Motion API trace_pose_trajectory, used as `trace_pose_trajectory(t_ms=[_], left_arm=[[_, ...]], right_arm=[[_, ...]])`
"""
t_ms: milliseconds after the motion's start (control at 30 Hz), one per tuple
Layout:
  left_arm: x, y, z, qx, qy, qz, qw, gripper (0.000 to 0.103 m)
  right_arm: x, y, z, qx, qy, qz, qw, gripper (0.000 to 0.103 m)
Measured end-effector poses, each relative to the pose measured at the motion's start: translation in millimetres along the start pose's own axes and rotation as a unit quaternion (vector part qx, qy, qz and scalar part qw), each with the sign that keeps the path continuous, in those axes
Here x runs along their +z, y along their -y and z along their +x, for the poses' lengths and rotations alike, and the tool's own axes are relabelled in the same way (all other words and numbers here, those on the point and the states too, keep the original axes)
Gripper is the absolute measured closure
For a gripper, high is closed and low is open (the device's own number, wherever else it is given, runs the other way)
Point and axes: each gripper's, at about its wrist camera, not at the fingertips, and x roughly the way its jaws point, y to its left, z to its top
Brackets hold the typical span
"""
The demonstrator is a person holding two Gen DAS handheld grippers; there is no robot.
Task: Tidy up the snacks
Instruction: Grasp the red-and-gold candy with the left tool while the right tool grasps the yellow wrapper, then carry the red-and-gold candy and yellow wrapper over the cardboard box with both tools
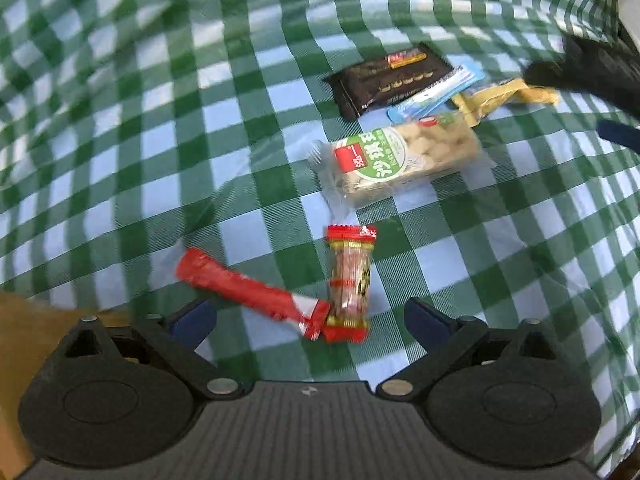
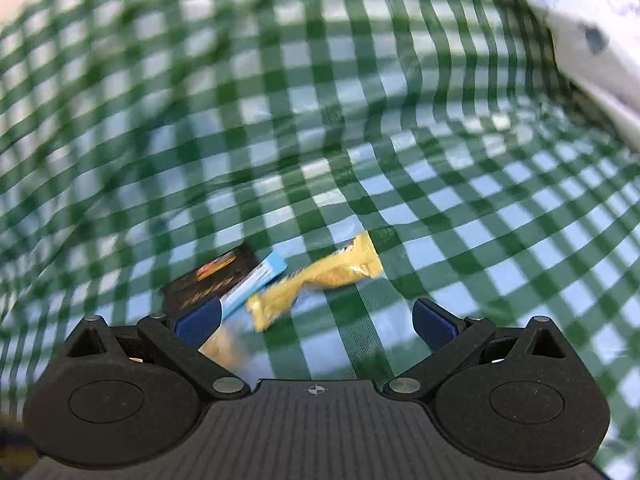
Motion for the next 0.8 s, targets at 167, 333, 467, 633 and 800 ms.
trace_pose_trajectory(t_ms=[167, 333, 467, 633, 800], left_arm=[[5.6, 2.3, 13.4, -0.024, -0.009, -0.001, 0.9997, 0.02], [6.8, 10.0, 1.6, -0.039, 0.014, 0.013, 0.999, 0.085], [4.0, 3.9, -18.8, -0.062, 0.02, -0.002, 0.9979, 0.086], [-10.6, -12.8, -62.6, -0.098, 0.041, -0.035, 0.9937, 0.086], [-34.4, -17.1, -105.8, -0.116, 0.06, -0.052, 0.99, 0.086]], right_arm=[[6.5, 9.4, 58.2, -0.028, -0.034, 0.069, 0.997, 0.004], [-3.8, 8.1, 56.7, -0.02, -0.019, 0.043, 0.999, 0.081], [-10.7, 15.8, 32.0, -0.039, -0.005, 0.019, 0.999, 0.093], [-28.0, 32.8, -25.3, -0.029, 0.019, -0.005, 0.999, 0.093], [-65.7, 45.4, -84.3, -0.01, 0.01, 0.002, 1.0, 0.093]])
